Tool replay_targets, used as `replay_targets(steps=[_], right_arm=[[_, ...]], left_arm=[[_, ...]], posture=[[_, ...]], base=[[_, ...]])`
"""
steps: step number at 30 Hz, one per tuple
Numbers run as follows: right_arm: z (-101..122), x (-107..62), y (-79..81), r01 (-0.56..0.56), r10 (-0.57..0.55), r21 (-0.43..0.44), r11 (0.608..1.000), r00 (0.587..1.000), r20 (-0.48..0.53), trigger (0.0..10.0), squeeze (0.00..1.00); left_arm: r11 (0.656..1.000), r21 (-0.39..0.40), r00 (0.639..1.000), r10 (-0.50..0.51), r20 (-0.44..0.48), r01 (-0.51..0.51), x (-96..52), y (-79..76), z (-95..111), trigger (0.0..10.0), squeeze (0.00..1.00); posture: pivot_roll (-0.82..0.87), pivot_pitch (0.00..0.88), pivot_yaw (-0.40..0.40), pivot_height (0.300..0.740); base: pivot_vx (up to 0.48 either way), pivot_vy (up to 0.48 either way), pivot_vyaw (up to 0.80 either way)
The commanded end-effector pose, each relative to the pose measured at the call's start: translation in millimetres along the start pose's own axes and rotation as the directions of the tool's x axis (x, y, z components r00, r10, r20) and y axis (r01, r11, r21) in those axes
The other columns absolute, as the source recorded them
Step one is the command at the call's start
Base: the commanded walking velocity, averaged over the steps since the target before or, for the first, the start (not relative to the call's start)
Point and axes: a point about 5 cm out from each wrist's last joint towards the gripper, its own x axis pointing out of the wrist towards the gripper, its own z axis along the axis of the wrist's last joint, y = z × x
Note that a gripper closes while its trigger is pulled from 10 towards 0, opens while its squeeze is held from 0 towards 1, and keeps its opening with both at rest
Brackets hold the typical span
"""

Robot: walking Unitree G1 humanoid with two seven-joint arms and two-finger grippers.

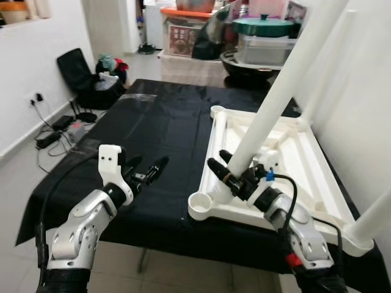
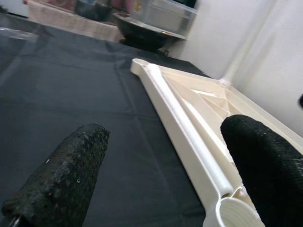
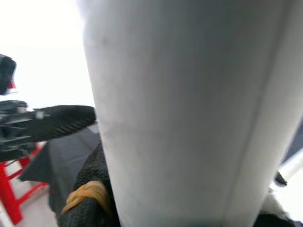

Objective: Building children table

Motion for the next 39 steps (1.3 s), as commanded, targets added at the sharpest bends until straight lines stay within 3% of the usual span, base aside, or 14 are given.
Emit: replay_targets(steps=[1,2,7,8,12,13,14,15,16,17,21,24,25,39], right_arm=[[2,-4.4,-2.8,0.026,-0.026,0.01,1.0,1.0,0.01,2.4,0.0],[2,-5.2,-2.5,0.042,-0.042,0.019,0.999,0.999,0.016,3.5,0.0],[3,-5.3,-0.4,0.046,-0.046,0.014,0.999,0.999,0.025,3.6,0.0],[3,-5.0,-0.6,0.054,-0.054,0.019,0.998,0.998,0.022,0.0,0.0],[1,-4.9,-1.5,0.083,-0.084,0.037,0.996,0.996,0.01,0.1,0.0],[2,-4.9,-0.3,0.083,-0.084,0.038,0.996,0.996,0.016,3.6,0.0],[1,-4.9,0.6,0.082,-0.082,0.043,0.996,0.997,0.011,3.2,0.0],[1,-4.9,1.2,0.079,-0.08,0.047,0.996,0.997,0.007,1.6,0.0],[1,-4.9,1.2,0.079,-0.08,0.047,0.996,0.997,0.007,1.6,0.0],[0,-4.8,2.4,0.07,-0.07,0.035,0.997,0.998,-0.001,0.0,0.0],[-1,-5.2,2.6,0.078,-0.077,0.041,0.996,0.997,-0.007,0.0,0.0],[1,-5.0,2.7,0.08,-0.081,0.038,0.996,0.997,0.005,0.7,0.0],[1,-4.6,2.8,0.081,-0.081,0.035,0.996,0.997,0.007,1.8,0.0],[12,0.3,6.2,0.017,-0.017,0.015,1.0,0.999,0.031,2.7,0.0]], left_arm=[[1.0,-0.022,1.0,0.006,-0.011,-0.006,0.4,1.0,-2,10.0,0.0],[1.0,-0.02,1.0,0.013,-0.008,-0.013,0.0,2.9,-2,10.0,0.0],[1.0,-0.018,1.0,0.024,0.0,-0.024,-0.9,4.9,-2,10.0,0.0],[0.999,-0.02,1.0,0.027,0.001,-0.027,-1.0,5.0,-2,10.0,0.0],[1.0,0.009,1.0,0.026,0.009,-0.026,0.2,3.2,-1,10.0,0.0],[1.0,0.004,1.0,0.023,0.013,-0.023,0.8,2.9,0,10.0,0.0],[1.0,-0.001,1.0,0.02,0.02,-0.02,1.1,2.5,2,10.0,0.0],[1.0,-0.003,1.0,0.018,0.025,-0.018,1.3,2.4,2,10.0,0.0],[1.0,-0.003,1.0,0.018,0.025,-0.018,1.3,2.4,2,10.0,0.0],[1.0,-0.005,0.999,0.019,0.03,-0.019,1.4,2.5,3,10.0,0.0],[1.0,-0.003,0.999,0.017,0.04,-0.017,1.5,2.2,5,10.0,0.0],[1.0,-0.002,0.999,0.013,0.043,-0.013,1.4,1.7,5,10.0,0.0],[1.0,-0.004,0.999,0.009,0.048,-0.009,1.2,1.2,6,10.0,0.0],[0.999,-0.012,0.998,-0.029,0.051,0.03,0.3,-5.6,4,10.0,0.0]], posture=[[0.08,0.0,-0.091,0.74],[0.08,0.0,-0.092,0.74],[0.08,0.0,-0.092,0.74],[0.08,0.0,-0.09,0.74],[0.08,0.0,-0.092,0.74],[0.08,0.0,-0.092,0.74],[0.08,0.0,-0.092,0.74],[0.08,0.0,-0.092,0.74],[0.08,0.0,-0.092,0.74],[0.08,0.0,-0.092,0.74],[0.08,0.0,-0.091,0.74],[0.08,0.0,-0.091,0.74],[0.08,0.0,-0.094,0.74],[0.09,0.0,-0.097,0.74]], base=[[0.0,0.48,0.0],[0.0,0.48,0.0],[0.0,0.402,0.0],[0.0,0.0,-0.69],[0.0,0.0,-0.8],[0.0,0.0,0.0],[0.247,0.0,0.0],[0.461,0.0,0.0],[0.461,0.0,0.0],[0.469,0.0,0.0],[0.48,0.0,-0.8],[0.347,0.0,-0.63],[0.0,0.0,0.0],[0.0,0.0,0.0]])
